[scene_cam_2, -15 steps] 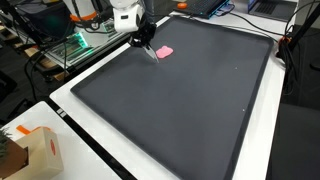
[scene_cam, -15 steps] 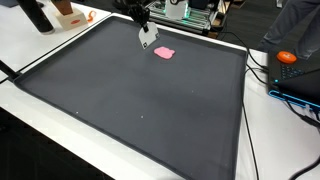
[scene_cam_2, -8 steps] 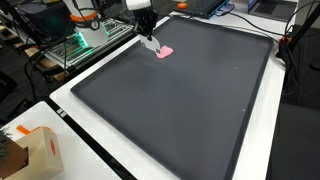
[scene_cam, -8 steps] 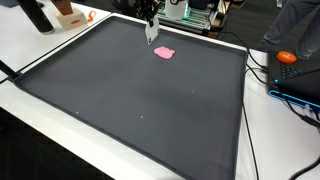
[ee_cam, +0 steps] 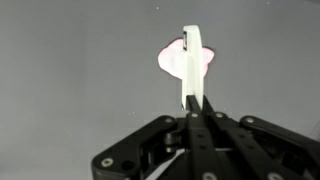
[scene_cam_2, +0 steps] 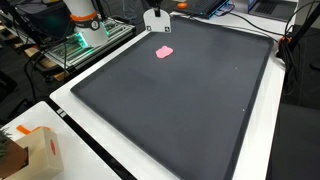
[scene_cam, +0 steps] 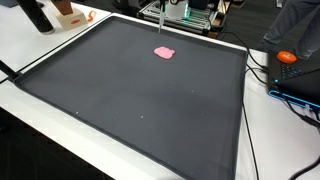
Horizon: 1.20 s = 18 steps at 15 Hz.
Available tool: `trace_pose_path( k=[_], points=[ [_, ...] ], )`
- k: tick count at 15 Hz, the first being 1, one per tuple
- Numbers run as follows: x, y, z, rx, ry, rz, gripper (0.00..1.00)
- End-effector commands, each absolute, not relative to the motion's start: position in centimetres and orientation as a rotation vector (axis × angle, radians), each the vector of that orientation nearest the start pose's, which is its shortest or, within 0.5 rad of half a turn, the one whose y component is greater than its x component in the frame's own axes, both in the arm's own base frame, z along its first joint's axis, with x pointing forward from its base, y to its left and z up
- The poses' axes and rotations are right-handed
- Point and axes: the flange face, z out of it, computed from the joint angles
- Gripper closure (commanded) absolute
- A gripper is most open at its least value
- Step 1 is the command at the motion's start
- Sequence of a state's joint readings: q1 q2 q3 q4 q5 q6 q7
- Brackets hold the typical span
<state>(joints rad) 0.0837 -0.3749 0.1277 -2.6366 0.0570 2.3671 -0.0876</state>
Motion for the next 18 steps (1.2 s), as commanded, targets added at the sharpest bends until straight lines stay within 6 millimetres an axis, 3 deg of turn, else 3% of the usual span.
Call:
trace_pose_path(
  k=[1,4,5,7,15,18],
  points=[
    [38.0,11.5,41.4,-3.183,-0.554,-0.230,0.99],
    [36.9,13.9,43.7,-3.201,-0.689,-0.281,0.99],
    [38.0,13.1,42.5,-3.167,-0.636,-0.265,0.99],
    [37.8,13.5,43.2,-3.164,-0.653,-0.286,0.96],
    [38.2,13.2,42.6,-3.163,-0.653,-0.263,0.99],
    [38.8,12.8,40.5,-3.134,-0.662,-0.200,0.99]
  ],
)
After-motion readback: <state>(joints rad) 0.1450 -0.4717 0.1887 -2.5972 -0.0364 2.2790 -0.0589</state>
